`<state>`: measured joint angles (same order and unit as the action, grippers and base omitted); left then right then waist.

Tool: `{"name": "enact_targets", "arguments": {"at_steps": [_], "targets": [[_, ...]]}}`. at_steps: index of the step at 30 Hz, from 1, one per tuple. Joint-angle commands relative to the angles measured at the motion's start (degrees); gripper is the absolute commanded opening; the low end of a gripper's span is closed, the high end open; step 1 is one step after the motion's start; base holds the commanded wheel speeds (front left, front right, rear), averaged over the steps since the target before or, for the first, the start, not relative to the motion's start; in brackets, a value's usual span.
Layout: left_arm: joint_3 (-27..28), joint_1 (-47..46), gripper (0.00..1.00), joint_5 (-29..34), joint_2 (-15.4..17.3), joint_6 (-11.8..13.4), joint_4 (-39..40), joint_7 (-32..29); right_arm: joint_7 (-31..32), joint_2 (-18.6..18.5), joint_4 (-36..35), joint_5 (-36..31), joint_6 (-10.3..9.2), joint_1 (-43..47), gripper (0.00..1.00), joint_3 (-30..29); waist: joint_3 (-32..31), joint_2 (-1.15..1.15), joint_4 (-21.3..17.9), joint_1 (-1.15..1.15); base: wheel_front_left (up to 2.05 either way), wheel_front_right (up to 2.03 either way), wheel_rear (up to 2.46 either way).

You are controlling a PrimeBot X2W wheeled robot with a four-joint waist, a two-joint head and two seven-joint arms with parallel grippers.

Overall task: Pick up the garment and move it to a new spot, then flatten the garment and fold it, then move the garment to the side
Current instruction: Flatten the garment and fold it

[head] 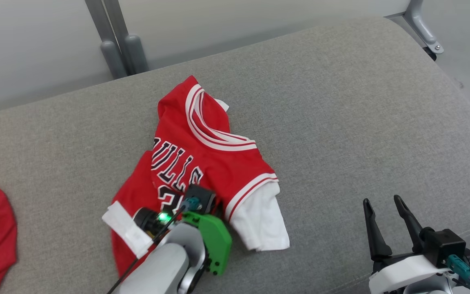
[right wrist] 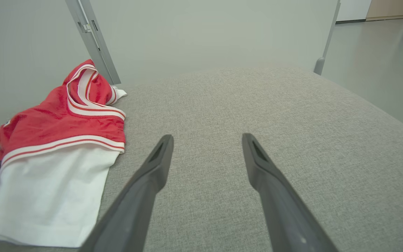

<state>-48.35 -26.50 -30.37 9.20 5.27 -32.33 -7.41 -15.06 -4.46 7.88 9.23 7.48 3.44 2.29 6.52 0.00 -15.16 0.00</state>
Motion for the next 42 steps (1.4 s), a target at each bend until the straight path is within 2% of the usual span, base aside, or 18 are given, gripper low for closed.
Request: {"name": "enact_targets", "arguments": {"at_steps": [1, 5, 8, 9, 10, 11, 12, 14, 18, 21, 25, 27, 30, 34, 37, 40, 41, 42], "targets": [[0.13, -1.95, 0.00, 0.68, -0.84, -0.32, 0.21, 1.32, -0.18, 0.07, -0.18, 0.03, 0.03, -0.03, 1.00, -0.10, 0.25, 0.00, -0.02, 0.00, 0.00, 0.00, 0.00], [-0.96, -4.63, 0.00, 0.93, -4.58, -0.97, -1.04, 6.25, -0.18, -0.23, -0.09, -0.08, 0.03, -0.68, 1.00, 0.16, 0.66, 0.00, -0.19, 0.00, 0.00, 0.00, 0.00], [-1.86, -4.43, 0.00, -0.33, -5.55, -1.07, -4.37, 8.03, -0.18, -0.49, 0.04, -0.19, 0.03, -1.23, 1.00, 0.31, 0.81, 0.00, -0.41, 0.00, 0.00, 0.00, 0.00], [-2.18, -3.88, 0.25, -1.13, -5.78, -1.45, -5.96, 8.45, -0.18, -0.54, 0.11, -0.21, 0.03, -1.34, 1.00, 0.38, 0.86, 0.00, -0.48, 0.00, 0.00, 0.00, 0.00], [-2.13, -3.21, 0.42, -2.31, -5.92, -1.96, -7.00, 8.88, -0.18, -0.57, 0.18, -0.22, 0.03, -1.39, 1.00, 0.47, 0.86, 0.00, -0.54, 0.00, 0.00, 0.00, 0.00], [-2.54, -2.73, 0.42, -3.17, -6.07, -2.37, -8.08, 9.28, -0.18, -0.63, 0.25, -0.23, 0.03, -1.37, 1.00, 0.55, 0.79, 0.00, -0.62, 0.00, 0.00, 0.00, 0.00], [-2.73, -2.67, 1.00, -3.74, -6.18, -2.61, -8.19, 10.05, -0.18, -0.69, 0.28, -0.25, 0.03, -1.32, 1.00, 0.51, 0.73, 0.00, -0.61, 0.00, 0.00, 0.00, 0.00], [-2.78, -1.91, 1.00, -6.34, -6.27, -2.69, -6.96, 12.11, -0.18, -0.86, 0.21, -0.28, 0.03, -0.53, 1.00, -0.09, 0.26, 0.00, -0.04, 0.00, 0.00, 0.00, 0.00], [0.13, 0.64, 1.00, -9.77, -5.74, -0.99, -2.60, 16.54, -0.18, -0.75, 0.13, -0.37, 0.03, 0.76, 1.00, -0.79, -0.73, 0.00, 1.09, 0.00, 0.00, 0.00, 0.00], [3.51, 4.75, 1.00, -11.69, -1.01, 2.00, 3.60, 17.31, -0.18, -0.52, -0.09, -0.34, 0.03, 1.61, 1.00, -1.29, -1.56, 0.00, 2.27, 0.00, 0.00, 0.00, 0.00], [6.65, 13.47, 1.00, -14.33, 6.25, 7.21, 14.40, 14.32, -0.18, -0.36, -0.49, -0.30, 0.03, 2.35, 1.00, -1.58, -2.07, 0.00, 3.68, 0.00, 0.00, 0.00, 0.00], [7.60, 18.19, 1.00, -16.09, 9.15, 9.00, 19.65, 12.15, -0.18, -0.39, -0.61, -0.22, 0.03, 2.63, 1.00, -1.76, -2.11, 0.00, 4.60, 0.00, 0.00, 0.00, 0.00], [8.08, 23.14, 1.00, -18.72, 11.77, 10.08, 24.98, 9.44, -0.18, -0.70, -0.62, -0.23, 0.03, 2.74, 1.00, -1.45, -1.91, 0.00, 5.76, 0.00, 0.00, 0.00, 0.00], [6.39, 25.44, 1.00, -20.46, 11.70, 9.65, 26.68, 6.47, -0.18, -1.05, -0.53, -0.31, 0.03, 1.59, 1.00, -0.99, -1.75, 0.00, 6.79, 0.00, 0.00, 0.00, 0.00], [4.75, 24.57, 1.00, -19.79, 11.07, 9.94, 23.73, 4.79, -0.18, -1.25, -0.35, -0.37, 0.03, 0.98, 1.00, -0.45, -1.84, 0.00, 6.86, 0.00, 0.00, 0.00, 0.00], [2.93, 23.68, 1.00, -20.59, 9.05, 8.31, 19.72, 3.00, -0.18, -1.45, -0.21, -0.30, 0.03, 0.60, 1.00, -0.18, -1.70, 0.00, 6.63, 0.00, 0.00, 0.00, 0.00], [2.18, 23.70, 0.31, -21.39, 8.23, 7.33, 18.02, 2.00, -0.18, -1.48, -0.17, -0.23, 0.03, 0.53, 1.00, -0.14, -1.70, 0.00, 6.57, 0.00, 0.00, 0.00, 0.00], [1.36, 23.60, 0.00, -21.72, 7.69, 6.23, 16.92, 1.36, -0.18, -1.47, -0.19, -0.17, 0.03, 0.58, 1.00, -0.15, -1.71, 0.00, 6.52, 0.00, 0.00, 0.00, 0.00]]}}
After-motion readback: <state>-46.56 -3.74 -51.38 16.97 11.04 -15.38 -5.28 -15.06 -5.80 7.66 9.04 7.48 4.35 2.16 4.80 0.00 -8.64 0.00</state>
